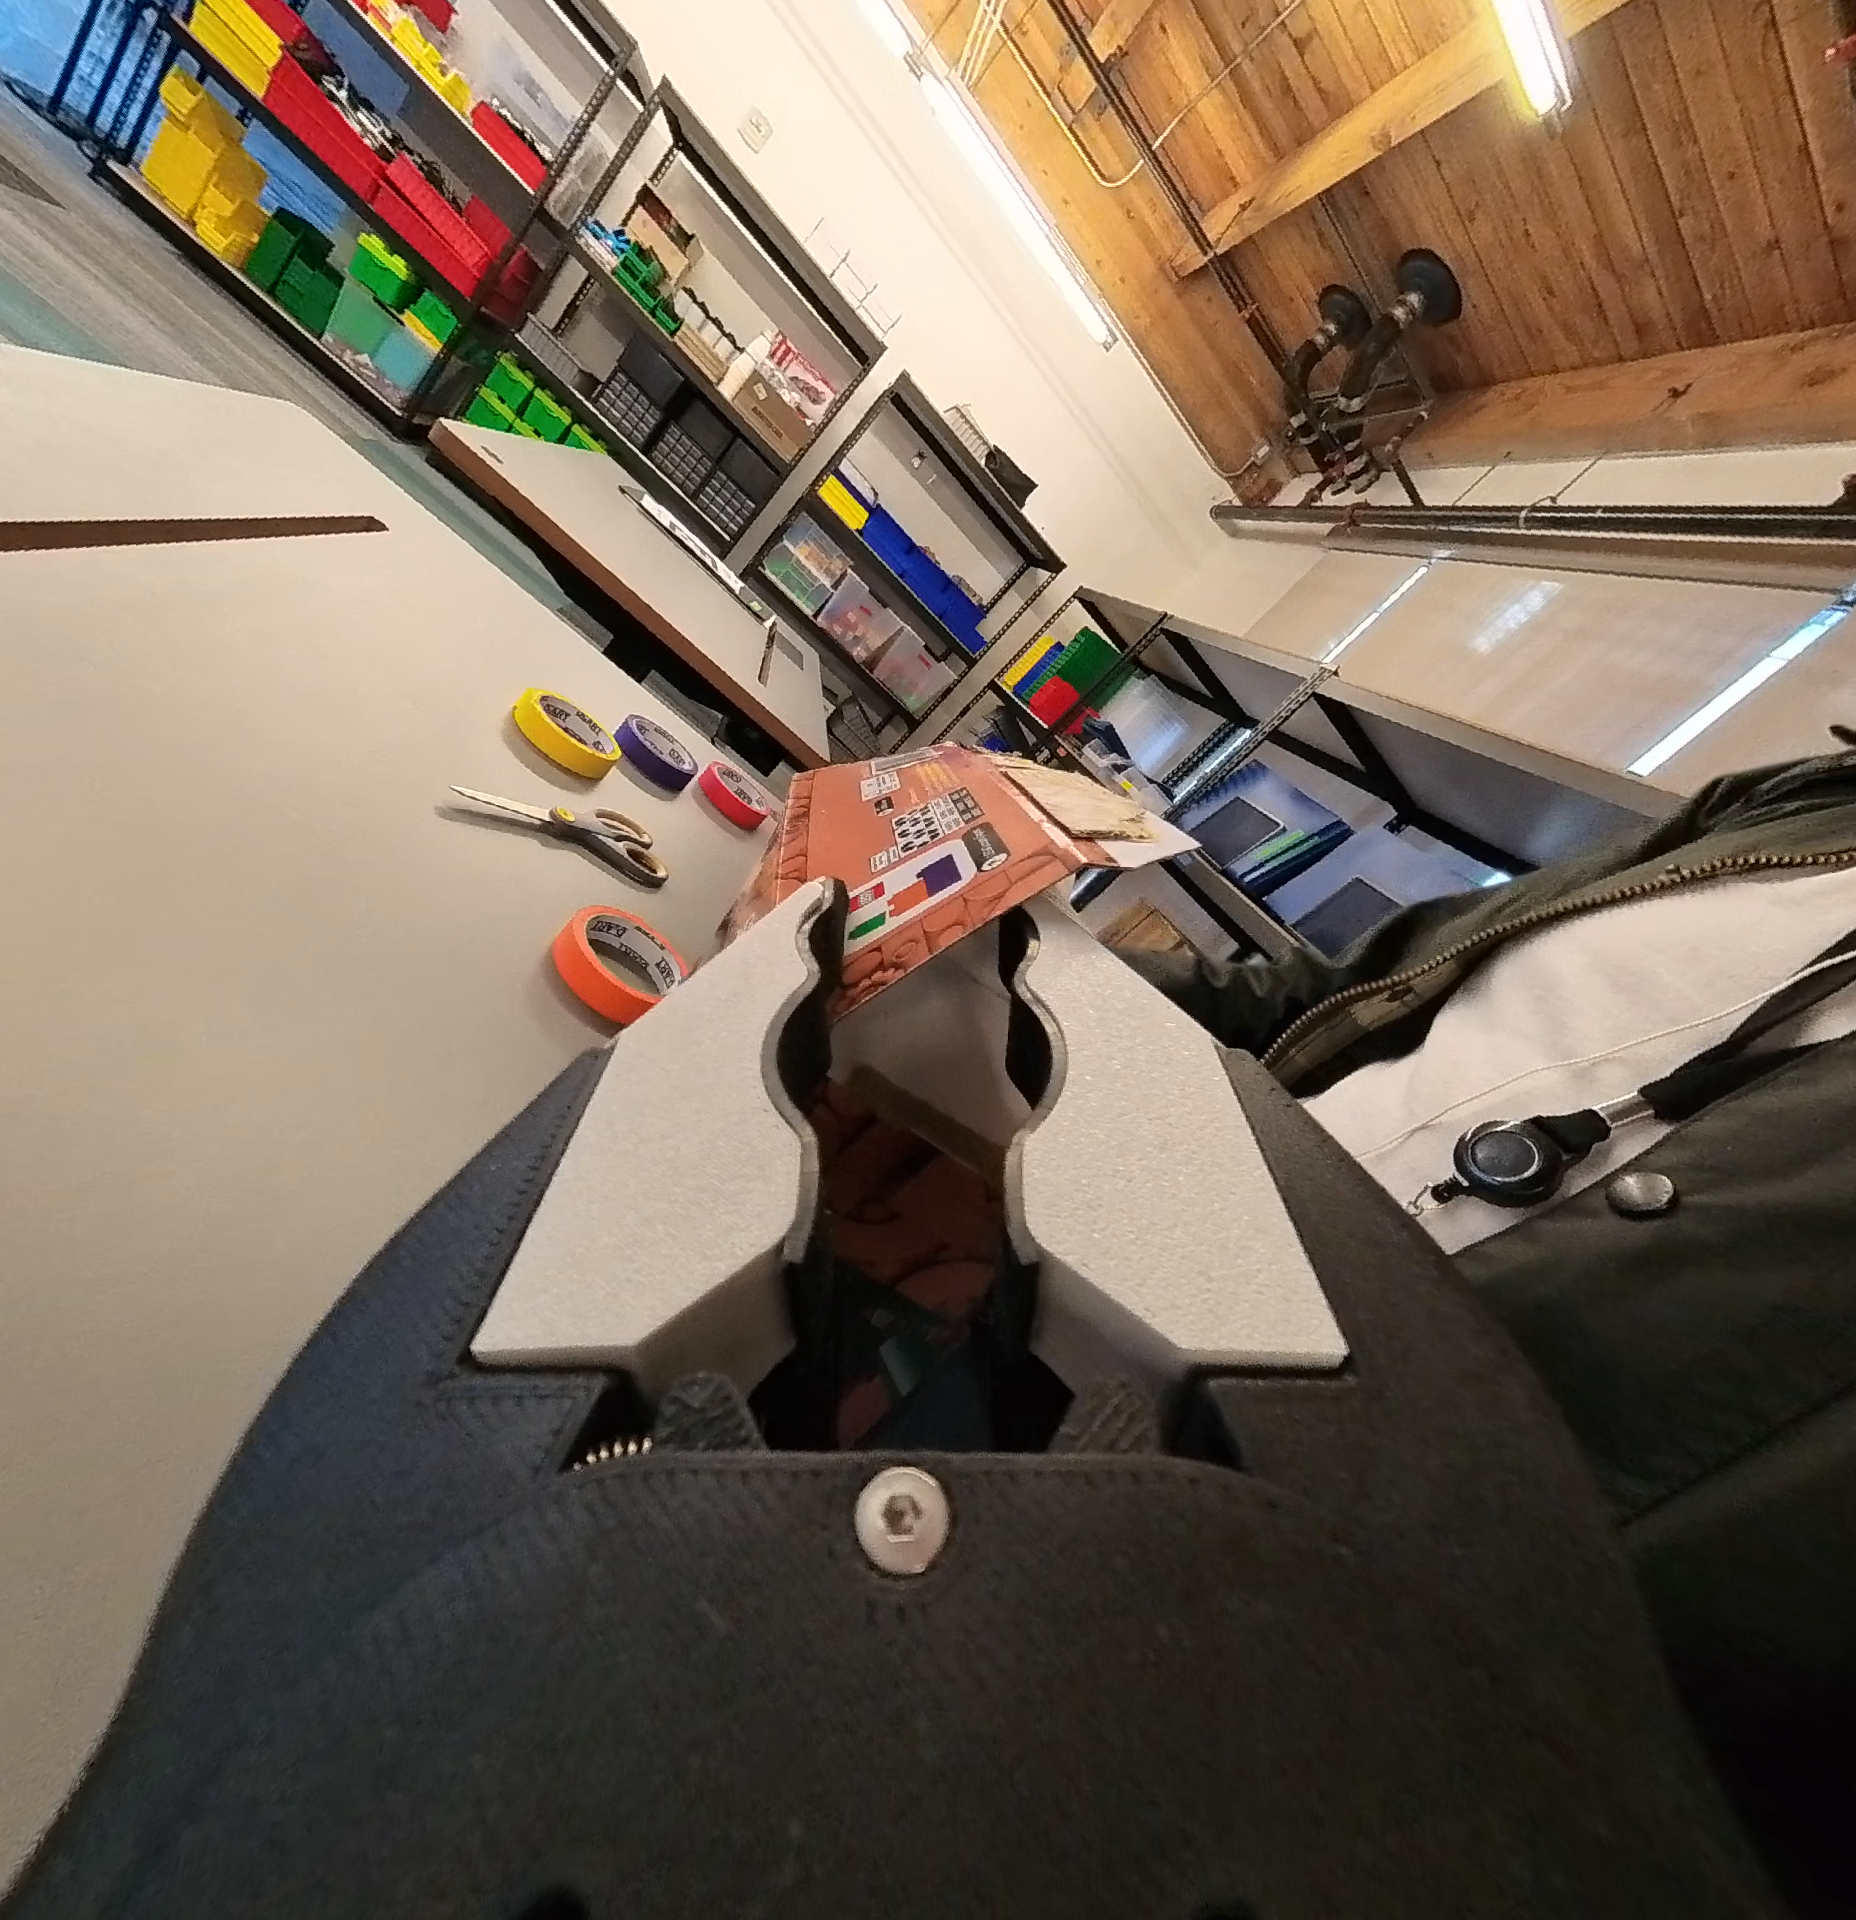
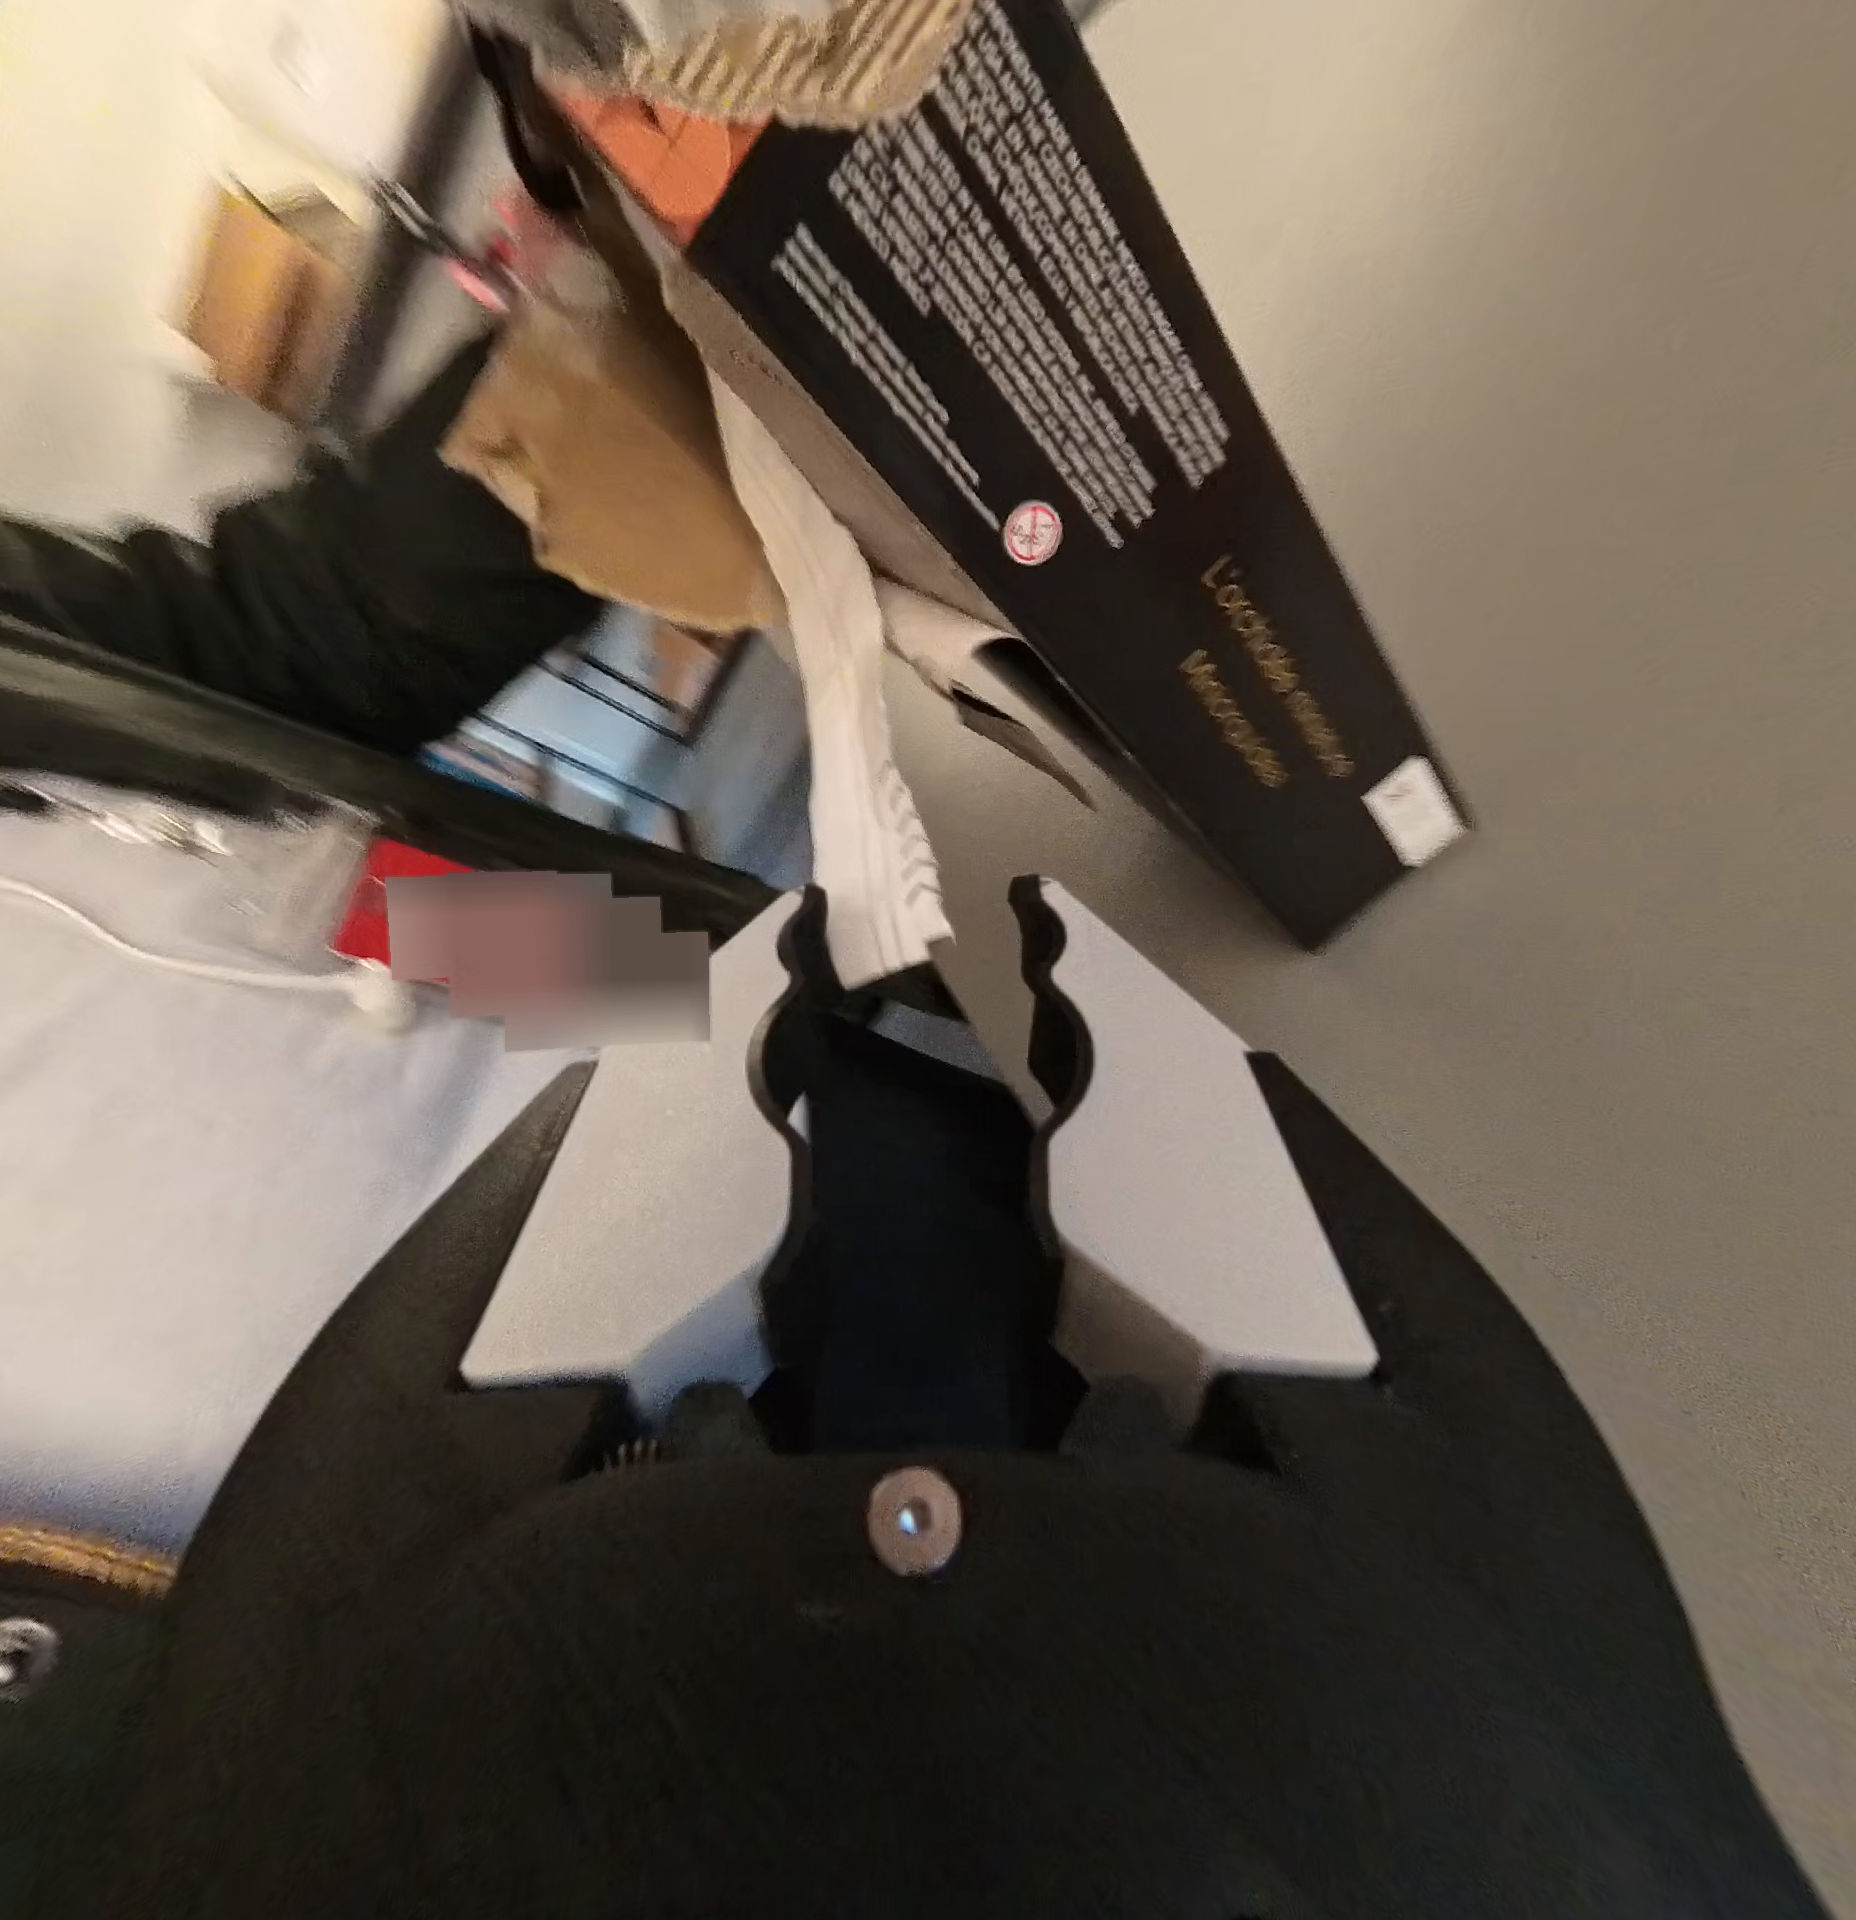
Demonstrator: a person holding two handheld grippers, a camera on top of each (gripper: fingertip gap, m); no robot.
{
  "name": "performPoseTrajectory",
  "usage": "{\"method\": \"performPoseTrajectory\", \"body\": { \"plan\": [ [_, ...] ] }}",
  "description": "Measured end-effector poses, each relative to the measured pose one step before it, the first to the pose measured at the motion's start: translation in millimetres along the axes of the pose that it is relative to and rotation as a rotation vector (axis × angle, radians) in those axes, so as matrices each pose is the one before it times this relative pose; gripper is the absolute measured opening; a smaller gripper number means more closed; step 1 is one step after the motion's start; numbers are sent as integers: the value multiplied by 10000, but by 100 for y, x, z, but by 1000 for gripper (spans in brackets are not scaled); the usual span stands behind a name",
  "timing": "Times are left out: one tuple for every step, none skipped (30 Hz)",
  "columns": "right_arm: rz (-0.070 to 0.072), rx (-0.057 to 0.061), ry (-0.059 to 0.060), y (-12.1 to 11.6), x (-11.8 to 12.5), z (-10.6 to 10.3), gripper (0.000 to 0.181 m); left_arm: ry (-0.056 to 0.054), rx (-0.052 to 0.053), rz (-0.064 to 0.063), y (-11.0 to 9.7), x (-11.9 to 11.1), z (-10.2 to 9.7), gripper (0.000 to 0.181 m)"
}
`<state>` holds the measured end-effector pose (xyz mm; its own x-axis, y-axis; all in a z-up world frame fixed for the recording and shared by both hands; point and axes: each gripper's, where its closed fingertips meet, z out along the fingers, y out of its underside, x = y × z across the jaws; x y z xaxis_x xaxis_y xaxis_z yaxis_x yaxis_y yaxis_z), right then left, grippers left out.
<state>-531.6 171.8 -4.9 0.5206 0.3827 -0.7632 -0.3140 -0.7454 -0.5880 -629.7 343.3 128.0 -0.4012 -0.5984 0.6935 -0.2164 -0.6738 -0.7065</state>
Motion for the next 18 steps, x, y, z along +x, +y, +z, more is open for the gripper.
{"method": "performPoseTrajectory", "body": {
  "plan": [
    [592,308,-521,-247,-488,466,35,6,-14,-8,30,22,8,27],
    [408,163,-550,-165,-628,372,26,8,-8,-1,27,40,0,27],
    [197,19,-594,-47,-849,277,8,3,2,-6,22,22,-9,27],
    [43,-58,-416,17,-691,239,0,3,0,-10,25,38,-5,27],
    [-31,-134,3,105,-122,180,0,9,-14,-3,33,39,4,27],
    [-89,-293,249,353,262,89,1,2,-8,8,29,29,-9,27],
    [-87,-327,274,413,346,46,6,5,-5,4,23,32,2,27],
    [-73,-187,325,286,480,33,16,3,-8,4,11,14,0,27],
    [-69,-74,299,215,512,12,25,-5,0,3,0,-9,0,27],
    [-5,-71,149,248,337,38,30,2,2,-9,-11,-14,0,27],
    [134,-37,6,223,207,61,32,8,-2,-11,-6,9,3,27],
    [251,-10,-51,209,219,131,33,1,-6,4,-1,-12,1,27],
    [230,-42,-116,234,105,145,32,2,-1,7,1,10,5,27],
    [60,-25,-170,104,-94,109,19,2,5,3,0,-6,2,27],
    [-133,37,-286,-91,-415,24,0,1,5,4,-4,-10,-11,27],
    [-116,150,69,-394,-59,-8,0,-1,6,4,-21,-16,-5,27],
    [-322,105,6,-389,-389,2,0,-2,8,-6,-9,-20,-15,27],
    [-521,32,-57,-471,-803,72,0,2,1,-8,-6,0,19,27]
  ]
}}
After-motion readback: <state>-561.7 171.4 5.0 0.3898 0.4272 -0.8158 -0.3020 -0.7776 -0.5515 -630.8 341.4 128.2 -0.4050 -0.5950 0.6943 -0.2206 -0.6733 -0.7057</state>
